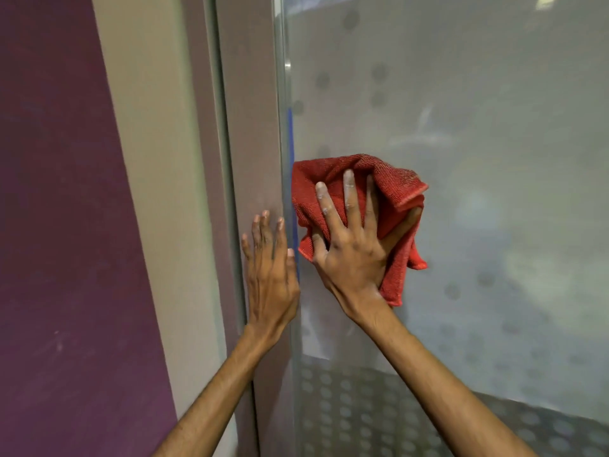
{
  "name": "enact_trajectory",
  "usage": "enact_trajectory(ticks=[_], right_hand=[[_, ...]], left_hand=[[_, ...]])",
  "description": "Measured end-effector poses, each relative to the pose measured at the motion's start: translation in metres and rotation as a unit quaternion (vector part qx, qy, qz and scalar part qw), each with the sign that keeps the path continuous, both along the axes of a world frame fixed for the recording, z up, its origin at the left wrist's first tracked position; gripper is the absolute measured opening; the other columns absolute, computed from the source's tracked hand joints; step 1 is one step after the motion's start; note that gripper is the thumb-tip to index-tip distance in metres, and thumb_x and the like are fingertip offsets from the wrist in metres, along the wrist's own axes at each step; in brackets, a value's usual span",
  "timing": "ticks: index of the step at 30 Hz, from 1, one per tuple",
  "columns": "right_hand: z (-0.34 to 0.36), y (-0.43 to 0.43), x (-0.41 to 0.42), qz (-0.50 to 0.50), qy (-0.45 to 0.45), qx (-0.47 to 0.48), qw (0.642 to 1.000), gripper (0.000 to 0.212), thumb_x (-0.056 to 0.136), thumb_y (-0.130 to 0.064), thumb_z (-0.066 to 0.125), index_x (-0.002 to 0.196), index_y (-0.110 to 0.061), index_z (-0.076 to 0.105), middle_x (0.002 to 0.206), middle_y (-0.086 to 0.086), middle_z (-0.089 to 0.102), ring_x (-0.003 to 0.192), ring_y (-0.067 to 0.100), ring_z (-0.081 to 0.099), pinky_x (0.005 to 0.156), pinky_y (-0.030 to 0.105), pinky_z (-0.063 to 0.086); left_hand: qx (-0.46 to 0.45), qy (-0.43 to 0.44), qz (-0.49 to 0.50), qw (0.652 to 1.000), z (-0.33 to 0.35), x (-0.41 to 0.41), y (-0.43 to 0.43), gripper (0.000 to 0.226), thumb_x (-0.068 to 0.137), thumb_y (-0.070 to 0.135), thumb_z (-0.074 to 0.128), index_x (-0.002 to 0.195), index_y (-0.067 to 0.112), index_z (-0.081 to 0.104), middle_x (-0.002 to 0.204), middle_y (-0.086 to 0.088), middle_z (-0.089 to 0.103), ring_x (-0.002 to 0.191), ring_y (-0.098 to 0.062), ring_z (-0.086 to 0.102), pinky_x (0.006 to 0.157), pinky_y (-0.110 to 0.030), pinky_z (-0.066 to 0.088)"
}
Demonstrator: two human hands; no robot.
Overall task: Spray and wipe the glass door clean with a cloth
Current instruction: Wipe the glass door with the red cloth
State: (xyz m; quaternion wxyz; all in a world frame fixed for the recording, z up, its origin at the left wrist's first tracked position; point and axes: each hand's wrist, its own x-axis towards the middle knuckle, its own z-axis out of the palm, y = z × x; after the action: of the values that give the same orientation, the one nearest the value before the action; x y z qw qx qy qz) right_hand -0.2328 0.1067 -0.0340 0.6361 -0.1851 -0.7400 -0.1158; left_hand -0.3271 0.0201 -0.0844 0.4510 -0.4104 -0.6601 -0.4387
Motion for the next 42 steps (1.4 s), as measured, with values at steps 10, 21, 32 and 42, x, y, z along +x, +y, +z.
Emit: enact_trajectory(ticks=[10, 21, 32, 42], right_hand=[[-0.006, -0.018, -0.031, -0.079, -0.005, 0.060, 0.995, 0.060, 0.087, -0.044, 0.052, 0.147, -0.039, 0.045, 0.159, -0.001, 0.037, 0.147, 0.025, 0.030, 0.111, 0.076, -0.002], [-0.083, -0.025, -0.007, -0.089, -0.126, 0.057, 0.986, 0.076, 0.079, -0.045, 0.059, 0.152, -0.035, 0.037, 0.163, -0.004, 0.028, 0.146, 0.017, 0.027, 0.112, 0.076, 0.006], [-0.080, -0.051, 0.032, 0.044, -0.149, -0.047, 0.987, 0.055, 0.083, -0.036, 0.052, 0.137, -0.029, 0.058, 0.155, -0.010, 0.042, 0.138, 0.012, 0.045, 0.119, 0.060, 0.014], [-0.133, -0.048, 0.089, 0.110, -0.013, -0.164, 0.980, 0.075, 0.084, -0.023, 0.072, 0.149, -0.017, 0.037, 0.149, -0.006, 0.049, 0.139, 0.010, 0.043, 0.117, 0.050, 0.026]], left_hand=[[-0.027, -0.004, -0.046, 0.999, -0.026, -0.032, -0.018, 0.054, 0.101, 0.007, 0.032, 0.154, 0.004, 0.022, 0.163, -0.011, 0.014, 0.153, -0.027, 0.012, 0.124, -0.050, 0.010], [0.182, -0.292, -0.196, 0.918, -0.022, 0.021, -0.036, 0.031, 0.101, 0.027, 0.042, 0.124, 0.022, 0.062, 0.114, 0.008, 0.067, 0.106, -0.001, 0.061, 0.094, -0.026, 0.049], [0.066, -0.465, -0.282, 0.837, -0.019, 0.038, -0.043, 0.045, 0.070, 0.062, 0.068, 0.089, 0.021, 0.071, 0.087, -0.003, 0.073, 0.079, -0.018, 0.070, 0.082, -0.047, 0.058], [0.064, -0.375, -0.347, 0.857, -0.038, 0.080, -0.063, 0.019, 0.099, 0.029, 0.057, 0.096, 0.011, 0.051, 0.088, -0.019, 0.064, 0.072, -0.015, 0.057, 0.073, -0.041, 0.051]])
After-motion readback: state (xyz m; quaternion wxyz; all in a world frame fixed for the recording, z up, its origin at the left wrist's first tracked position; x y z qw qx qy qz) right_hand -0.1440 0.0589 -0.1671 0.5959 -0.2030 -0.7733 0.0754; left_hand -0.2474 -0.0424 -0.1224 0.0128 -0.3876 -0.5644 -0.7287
